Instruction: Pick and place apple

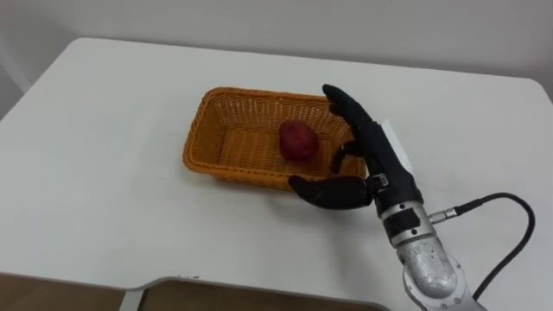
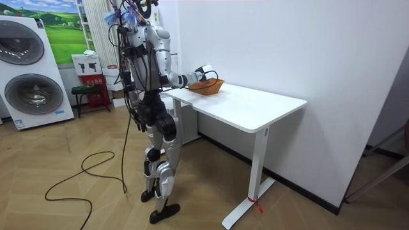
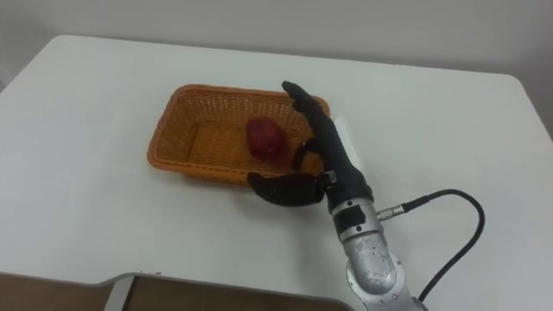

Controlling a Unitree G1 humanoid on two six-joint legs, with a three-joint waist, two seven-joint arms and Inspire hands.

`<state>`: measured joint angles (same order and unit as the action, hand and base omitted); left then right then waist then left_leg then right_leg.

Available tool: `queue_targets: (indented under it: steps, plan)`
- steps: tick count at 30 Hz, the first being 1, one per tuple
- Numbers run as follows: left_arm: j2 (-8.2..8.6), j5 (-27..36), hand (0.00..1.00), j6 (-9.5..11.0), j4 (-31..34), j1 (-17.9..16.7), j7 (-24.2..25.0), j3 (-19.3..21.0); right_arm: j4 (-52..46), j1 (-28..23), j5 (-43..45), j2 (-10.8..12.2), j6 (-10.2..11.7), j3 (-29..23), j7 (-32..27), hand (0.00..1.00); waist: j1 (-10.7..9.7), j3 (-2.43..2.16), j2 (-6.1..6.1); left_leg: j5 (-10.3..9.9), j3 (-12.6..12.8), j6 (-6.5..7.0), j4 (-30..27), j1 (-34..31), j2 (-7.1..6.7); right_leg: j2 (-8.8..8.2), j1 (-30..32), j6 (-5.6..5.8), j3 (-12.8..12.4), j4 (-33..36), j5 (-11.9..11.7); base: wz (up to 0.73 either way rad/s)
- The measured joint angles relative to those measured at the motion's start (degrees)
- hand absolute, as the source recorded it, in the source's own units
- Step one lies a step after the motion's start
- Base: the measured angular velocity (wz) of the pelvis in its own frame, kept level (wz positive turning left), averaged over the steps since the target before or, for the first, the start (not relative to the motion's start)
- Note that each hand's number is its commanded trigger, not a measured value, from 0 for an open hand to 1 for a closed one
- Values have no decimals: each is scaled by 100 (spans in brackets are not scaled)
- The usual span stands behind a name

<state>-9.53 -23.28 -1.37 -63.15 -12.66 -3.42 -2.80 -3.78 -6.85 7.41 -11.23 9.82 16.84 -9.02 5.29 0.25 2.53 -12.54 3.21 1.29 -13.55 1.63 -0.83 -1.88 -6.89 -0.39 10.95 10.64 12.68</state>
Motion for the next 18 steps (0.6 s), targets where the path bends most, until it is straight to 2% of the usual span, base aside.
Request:
queue_targets:
  steps: [8,9,13,16,18]
  plan:
    - [-3,8,0,0,1,1,15,-29,0,0,-1,-33,0,-2,0,0,-10,8,-11,-1,-3,0,4,-9,0,2,2,0,6,-2,0,0]
    - [-3,8,0,0,1,1,18,-29,-1,0,-9,-41,-1,-3,0,0,-7,-6,10,-1,-3,-1,5,-8,0,2,2,0,6,-1,0,0]
    - [-3,1,0,0,1,-13,17,-28,-3,5,-42,-52,0,-25,-47,0,-29,-8,10,0,-2,0,8,-6,-2,2,0,0,13,-7,0,0]
    - [-3,7,0,4,-8,-20,13,-28,-3,21,-40,-60,1,-94,-203,0,-46,-8,4,0,-16,0,7,1,-10,-2,-20,0,32,-9,0,2]
    - [-4,22,0,15,-61,-38,-12,-7,-3,26,-58,-61,14,-389,-528,0,-49,-1,-7,1,-12,1,36,95,-16,-7,-99,4,27,-28,-2,0]
